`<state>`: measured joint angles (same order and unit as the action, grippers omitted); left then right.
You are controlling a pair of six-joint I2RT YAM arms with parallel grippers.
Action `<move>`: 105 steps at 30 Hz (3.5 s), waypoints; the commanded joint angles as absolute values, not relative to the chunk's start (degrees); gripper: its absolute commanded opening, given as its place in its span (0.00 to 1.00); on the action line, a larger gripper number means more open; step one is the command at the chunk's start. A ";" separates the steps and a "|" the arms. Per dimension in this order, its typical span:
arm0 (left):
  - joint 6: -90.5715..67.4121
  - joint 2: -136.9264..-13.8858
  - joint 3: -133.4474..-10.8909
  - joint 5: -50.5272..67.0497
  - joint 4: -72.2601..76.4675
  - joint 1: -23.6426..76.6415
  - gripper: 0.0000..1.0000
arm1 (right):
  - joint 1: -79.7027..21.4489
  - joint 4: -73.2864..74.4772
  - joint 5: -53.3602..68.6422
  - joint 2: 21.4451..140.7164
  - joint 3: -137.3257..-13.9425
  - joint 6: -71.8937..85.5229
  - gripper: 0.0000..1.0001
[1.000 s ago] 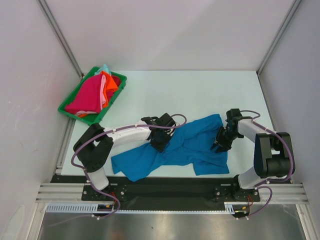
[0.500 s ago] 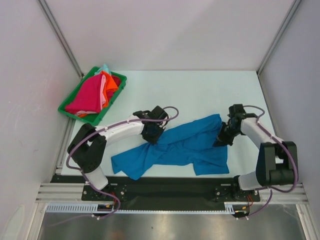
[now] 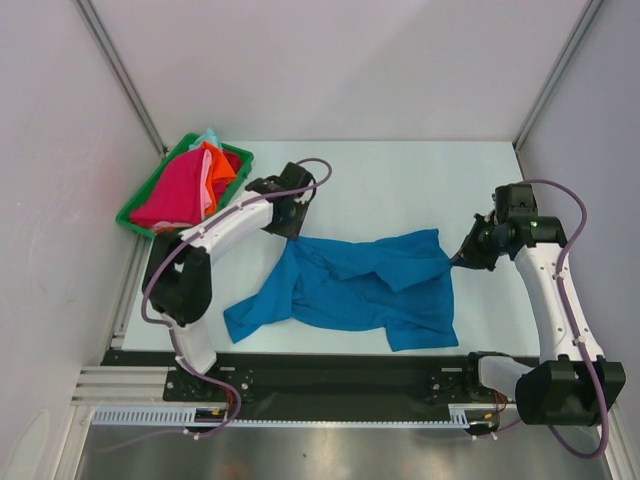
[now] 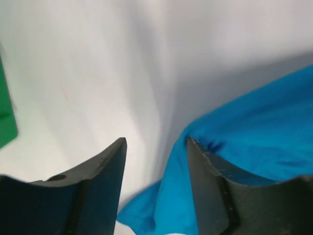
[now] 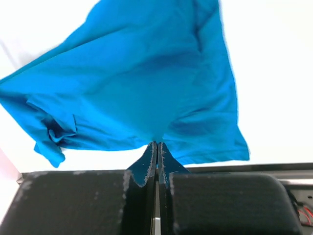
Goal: Fold and stack the t-shirts
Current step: Flatten the tshirt out
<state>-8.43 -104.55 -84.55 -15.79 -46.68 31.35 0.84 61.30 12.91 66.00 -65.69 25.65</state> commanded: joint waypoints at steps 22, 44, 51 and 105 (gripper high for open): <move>-21.71 -85.86 -56.95 -7.73 -39.30 45.44 0.57 | 0.26 60.20 19.69 65.74 -64.60 22.41 0.00; -20.92 -75.33 -54.23 -11.17 -48.52 45.18 0.16 | 1.23 64.07 13.89 65.65 -70.66 20.74 0.00; -22.23 -76.81 -51.16 -8.17 -44.74 44.74 0.60 | 1.93 67.23 12.92 64.87 -75.06 21.00 0.00; -20.31 -70.21 -61.34 0.44 -55.82 23.92 0.00 | 5.89 72.87 7.12 62.48 -88.95 23.20 0.00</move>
